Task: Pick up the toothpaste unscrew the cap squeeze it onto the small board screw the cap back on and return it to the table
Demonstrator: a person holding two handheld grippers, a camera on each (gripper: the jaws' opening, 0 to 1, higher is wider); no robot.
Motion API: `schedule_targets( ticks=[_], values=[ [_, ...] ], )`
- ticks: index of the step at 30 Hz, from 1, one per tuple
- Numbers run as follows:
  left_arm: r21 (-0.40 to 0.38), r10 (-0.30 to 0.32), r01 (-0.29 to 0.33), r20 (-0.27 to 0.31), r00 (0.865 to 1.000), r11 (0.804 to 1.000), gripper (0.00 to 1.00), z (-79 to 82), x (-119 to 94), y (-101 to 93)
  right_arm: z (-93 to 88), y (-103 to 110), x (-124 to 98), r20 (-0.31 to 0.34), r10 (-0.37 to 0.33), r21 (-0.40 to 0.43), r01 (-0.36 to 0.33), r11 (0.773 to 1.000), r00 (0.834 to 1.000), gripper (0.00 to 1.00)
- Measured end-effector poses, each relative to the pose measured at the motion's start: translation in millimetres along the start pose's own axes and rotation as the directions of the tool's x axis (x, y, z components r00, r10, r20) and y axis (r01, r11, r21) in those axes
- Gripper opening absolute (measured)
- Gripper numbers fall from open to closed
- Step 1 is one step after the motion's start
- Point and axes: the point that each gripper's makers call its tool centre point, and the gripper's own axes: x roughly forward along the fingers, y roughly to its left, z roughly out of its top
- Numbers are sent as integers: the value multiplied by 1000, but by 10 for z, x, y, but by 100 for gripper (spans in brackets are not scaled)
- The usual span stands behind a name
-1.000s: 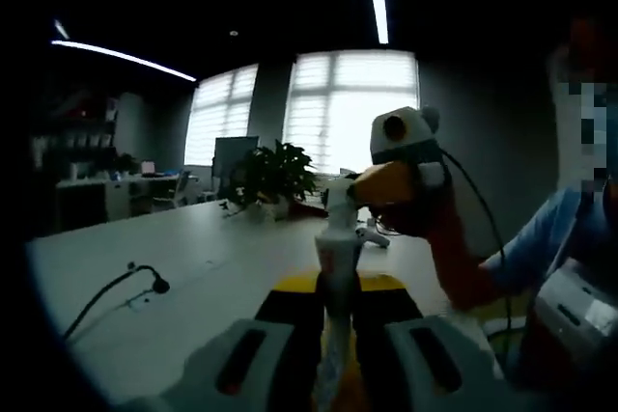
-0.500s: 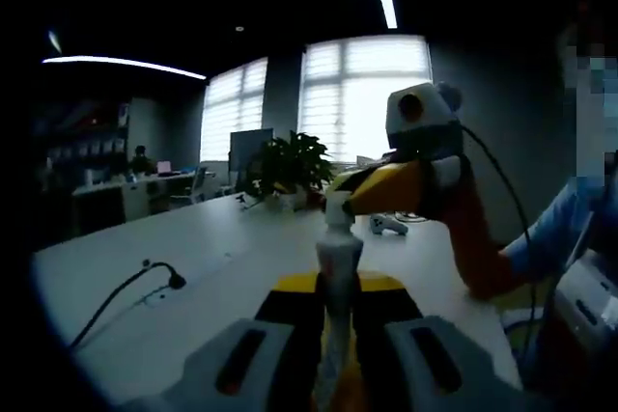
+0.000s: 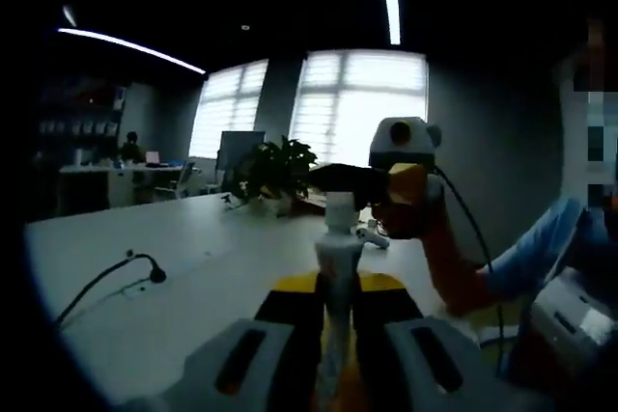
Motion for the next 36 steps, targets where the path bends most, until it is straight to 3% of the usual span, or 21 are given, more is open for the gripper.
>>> schedule_targets(
  ticks=[2,5,7,11,14,16,18,20,23,25,27,29,31,32,34,35,36],
  values=[
    [-15,-66,66,1,998,998,10,0,9,-106,24,62,-30,36,98,35,-100,994,994,27],
    [-19,-117,117,21,993,993,10,25,39,-215,92,162,-73,110,228,136,-242,961,967,27],
    [-32,-149,150,26,989,988,10,27,46,-278,111,178,-80,135,259,158,-279,947,956,27],
    [9,-188,188,12,982,982,10,19,73,-408,-7,232,-56,79,290,143,-299,943,954,25],
    [15,-198,198,-1,980,980,10,4,92,-449,-35,365,-31,75,346,144,-353,924,935,21],
    [9,-202,202,-8,979,979,10,-7,93,-455,-65,473,-16,67,384,150,-390,908,921,12],
    [9,-197,197,-8,980,980,10,-5,86,-448,-63,472,11,62,370,145,-375,916,927,12],
    [29,-134,135,-13,991,990,10,4,89,-364,-89,412,44,33,309,156,-310,938,951,12],
    [51,-21,21,-16,1000,998,10,10,92,-210,-133,296,92,-34,159,75,-156,985,987,12],
    [67,56,-55,-5,998,996,10,19,87,-106,-131,227,122,-61,65,16,-65,998,996,11],
    [30,106,-107,23,994,994,10,54,75,-28,-105,144,173,-65,-63,-59,59,996,996,11],
    [-20,181,-181,53,982,983,10,84,45,91,-95,21,202,-58,-197,-26,196,980,979,11],
    [-14,256,-256,51,965,967,10,51,24,192,-126,-86,206,-65,-320,-35,318,947,945,11],
    [-11,292,-292,42,955,956,10,30,17,240,-142,-111,216,-70,-364,-113,355,928,929,11],
    [13,344,-345,51,938,938,10,32,3,316,-166,-137,221,-46,-443,-137,434,891,895,11],
    [12,355,-356,55,933,934,10,31,2,326,-168,-153,234,-24,-477,-176,466,867,879,11],
    [8,359,-360,54,932,933,10,33,-1,336,-174,-164,235,-16,-492,-176,482,858,871,11]
  ],
)
